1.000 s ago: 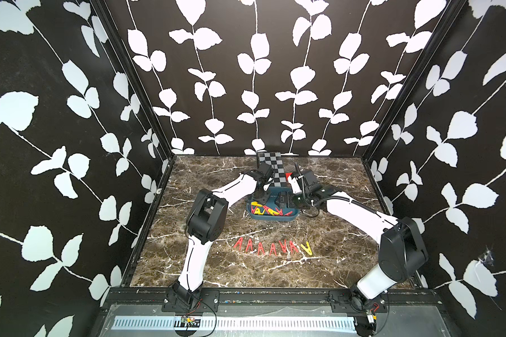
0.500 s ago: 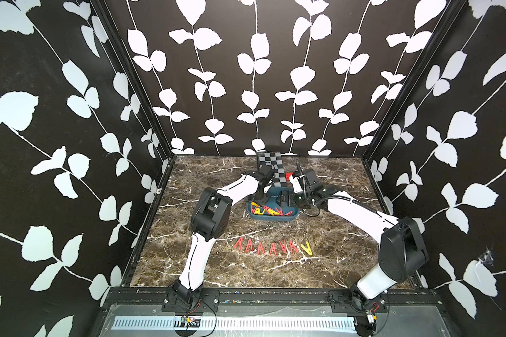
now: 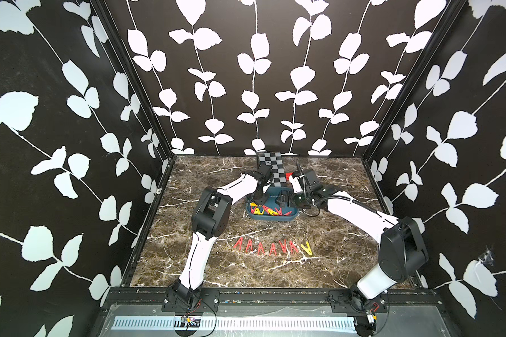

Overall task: Take the clothespins out of the storage box
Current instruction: Pick up the clothespin from the storage box.

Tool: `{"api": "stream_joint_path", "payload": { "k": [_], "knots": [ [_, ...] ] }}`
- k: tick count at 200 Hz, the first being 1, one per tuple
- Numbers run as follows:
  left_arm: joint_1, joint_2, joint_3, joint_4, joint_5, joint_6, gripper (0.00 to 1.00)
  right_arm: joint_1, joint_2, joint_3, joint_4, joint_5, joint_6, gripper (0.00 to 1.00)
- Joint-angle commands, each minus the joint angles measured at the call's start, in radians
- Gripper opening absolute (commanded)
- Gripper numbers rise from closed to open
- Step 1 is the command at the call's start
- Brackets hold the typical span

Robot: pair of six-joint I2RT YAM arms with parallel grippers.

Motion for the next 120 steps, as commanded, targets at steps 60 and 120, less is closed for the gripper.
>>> {"api": "stream_joint_path", "payload": {
  "k": [60,120],
  "knots": [
    [0.007,-0.021,0.035,-0.041,0.032,-0.025,0.04,-0.006,0.002,-0.016,0.03,-0.002,0.016,0.99],
    [0.007,-0.135,0.022,-0.074,0.001,-0.122,0.0,-0.005,0.01,-0.013,0.049,-0.034,0.017,0.99]
  ]
}}
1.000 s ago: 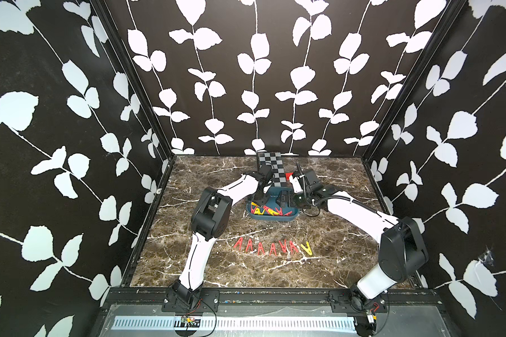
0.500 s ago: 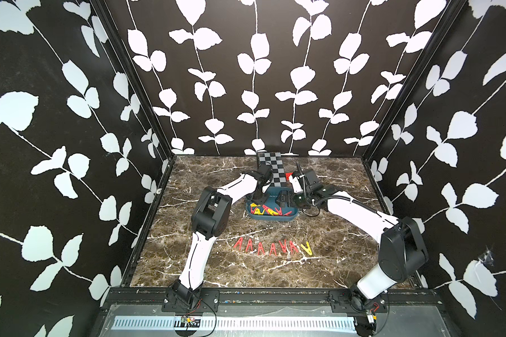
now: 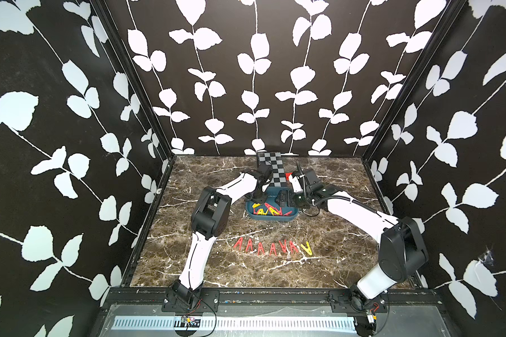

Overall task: Take the clothespins out of the storage box
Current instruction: Pick up the clothespin from the storage box.

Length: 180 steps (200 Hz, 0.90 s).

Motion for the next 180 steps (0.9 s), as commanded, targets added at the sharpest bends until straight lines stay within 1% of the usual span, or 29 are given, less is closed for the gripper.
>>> {"api": "stream_joint_path", "payload": {
  "k": [1,26,69,87,106,133,180],
  "knots": [
    [0.005,-0.126,0.003,-0.043,-0.008,-0.067,0.0,-0.006,0.011,-0.011,0.032,-0.023,0.01,0.99],
    [0.005,-0.206,-0.064,-0.031,0.005,-0.148,0.01,-0.002,0.014,-0.006,0.036,-0.035,0.009,0.99],
    [0.004,-0.358,-0.239,0.012,0.051,-0.297,0.01,0.011,0.023,0.005,0.041,-0.05,-0.001,0.99],
    [0.004,-0.426,-0.317,0.027,0.053,-0.349,0.01,0.02,0.032,0.012,0.043,-0.058,-0.001,0.99],
    [0.004,-0.494,-0.397,0.042,0.047,-0.384,0.01,0.035,0.043,0.023,0.047,-0.063,0.0,0.99],
    [0.004,-0.568,-0.485,0.03,0.006,-0.42,0.02,0.06,0.065,0.042,0.05,-0.066,0.002,0.99],
    [0.004,-0.643,-0.63,0.052,0.005,-0.498,0.02,0.096,0.092,0.067,0.054,-0.064,0.014,0.99]
  ]
}}
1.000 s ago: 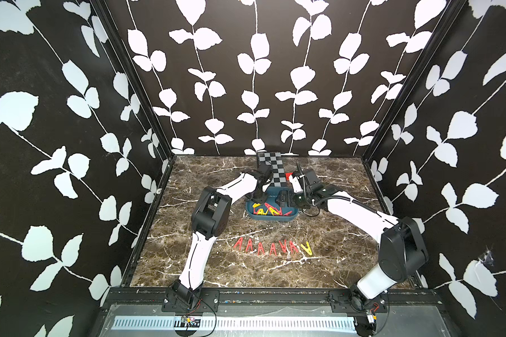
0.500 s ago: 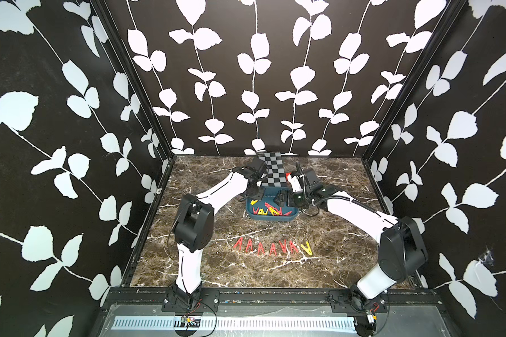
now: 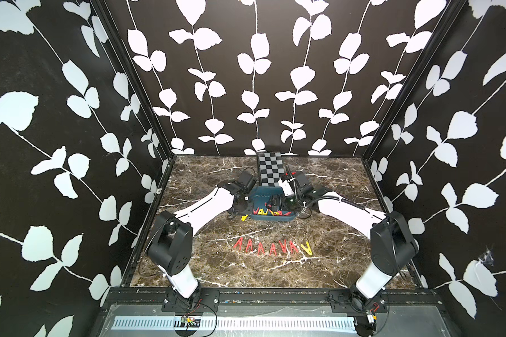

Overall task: Take the clothespins out of the storage box
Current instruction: Pick up the clothespin from the storage box, then place the clothespin at the center of the board.

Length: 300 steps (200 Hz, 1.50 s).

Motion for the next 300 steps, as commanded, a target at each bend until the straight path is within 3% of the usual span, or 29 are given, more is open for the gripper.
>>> {"api": "stream_joint_path", "payload": {
  "k": [1,60,151,258,300],
  "knots": [
    [0.004,-0.057,-0.066,0.015,-0.014,-0.068,0.02,0.017,0.01,0.033,0.025,-0.004,0.014,0.99],
    [0.01,-0.034,-0.165,0.12,0.017,-0.134,0.01,0.036,0.008,0.033,0.01,0.012,0.019,0.99],
    [0.019,0.127,-0.144,0.212,0.083,-0.146,0.03,0.04,-0.014,0.032,-0.021,0.05,0.007,0.99],
    [0.019,0.091,-0.132,0.164,0.082,-0.117,0.3,0.03,0.104,0.211,-0.222,0.169,-0.214,0.99],
    [0.022,0.016,-0.088,0.095,0.057,-0.097,0.37,0.022,0.181,0.267,-0.27,0.168,-0.291,0.79]
  ]
}}
